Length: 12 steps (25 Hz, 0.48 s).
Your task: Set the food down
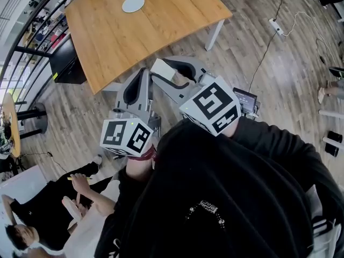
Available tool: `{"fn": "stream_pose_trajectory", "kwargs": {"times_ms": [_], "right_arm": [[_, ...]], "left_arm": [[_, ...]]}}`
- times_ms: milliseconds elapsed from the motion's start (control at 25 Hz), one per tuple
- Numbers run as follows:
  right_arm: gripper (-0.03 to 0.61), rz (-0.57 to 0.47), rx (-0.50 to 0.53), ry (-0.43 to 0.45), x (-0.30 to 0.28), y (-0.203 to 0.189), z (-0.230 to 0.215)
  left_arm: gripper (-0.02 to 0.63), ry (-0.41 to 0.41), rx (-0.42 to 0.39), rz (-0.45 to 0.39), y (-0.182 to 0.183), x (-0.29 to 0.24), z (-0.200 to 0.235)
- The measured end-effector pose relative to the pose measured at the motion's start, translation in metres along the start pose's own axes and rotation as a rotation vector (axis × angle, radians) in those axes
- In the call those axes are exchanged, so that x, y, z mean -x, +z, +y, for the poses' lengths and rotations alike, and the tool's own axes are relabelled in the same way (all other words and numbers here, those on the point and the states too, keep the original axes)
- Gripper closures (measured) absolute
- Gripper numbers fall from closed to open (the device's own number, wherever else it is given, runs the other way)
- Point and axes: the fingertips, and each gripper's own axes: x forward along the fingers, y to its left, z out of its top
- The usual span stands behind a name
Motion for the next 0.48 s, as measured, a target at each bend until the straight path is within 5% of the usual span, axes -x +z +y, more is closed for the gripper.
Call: {"fn": "stream_pose_trajectory", "kwargs": {"times_ms": [480], "right_arm": [[0.408,0.044,0.047,0.060,-0.036,-0.004,0.027]], "left_arm": [[0.617,0.054,0.045,-0.032,-0.002,0.025,0.039]]}}
